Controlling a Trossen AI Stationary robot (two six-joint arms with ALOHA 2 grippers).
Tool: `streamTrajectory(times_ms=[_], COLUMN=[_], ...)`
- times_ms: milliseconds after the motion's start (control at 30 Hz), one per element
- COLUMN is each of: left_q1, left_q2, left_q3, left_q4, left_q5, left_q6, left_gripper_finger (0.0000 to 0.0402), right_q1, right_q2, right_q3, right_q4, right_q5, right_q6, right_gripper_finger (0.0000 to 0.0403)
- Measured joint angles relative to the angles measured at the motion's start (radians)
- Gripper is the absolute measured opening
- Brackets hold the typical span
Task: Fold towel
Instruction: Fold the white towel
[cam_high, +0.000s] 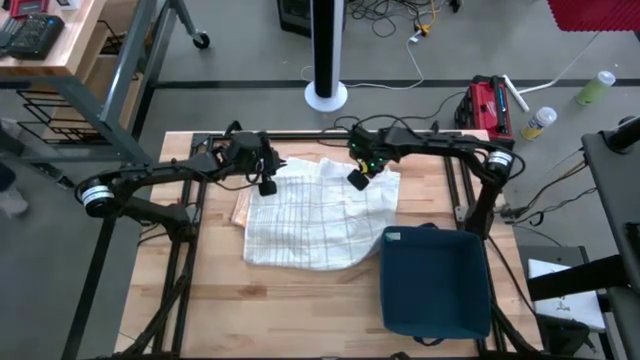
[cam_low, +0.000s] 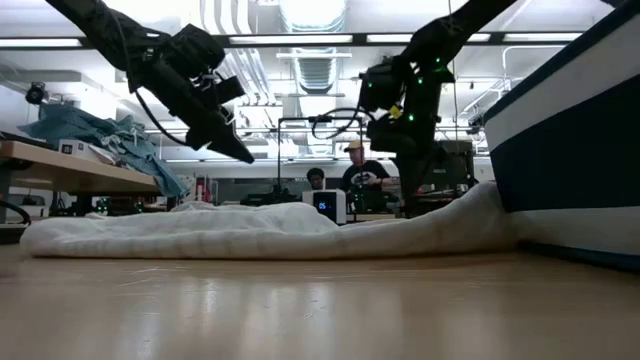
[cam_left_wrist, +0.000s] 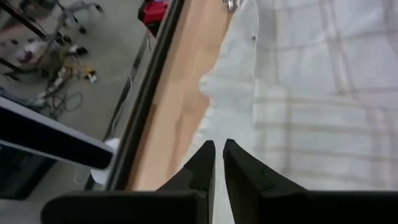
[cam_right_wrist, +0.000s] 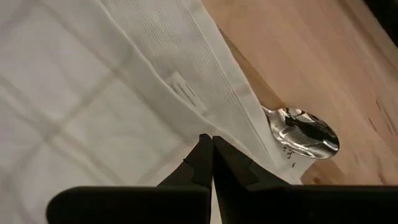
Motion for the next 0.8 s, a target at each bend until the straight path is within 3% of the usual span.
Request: streamTrajectory(times_ms=[167, 533, 800], left_q1=[0.000, 0.000, -0.009], left_q2=[0.000, 0.000, 0.000], left_q3=[-0.001, -0.002, 0.011], left_q4=[-0.044, -0.057, -0.040], left_q5=[0.000, 0.015, 0.061], left_q6=[-0.046, -0.011, -0.045], left_gripper_finger=[0.0026, 0.0041, 0.0043], right_q1=[0.000, 0.001, 0.005], right_q2=[0.021, 0.076, 0.171], right_q3=[0.018, 0.040, 0.072], right_q4=[-0.025, -0.030, -0.046], right_q5=[0.002, 0.025, 0.033], right_q6=[-0.031, -0.079, -0.098], right_gripper_finger=[0.0035, 0.0171, 0.0199])
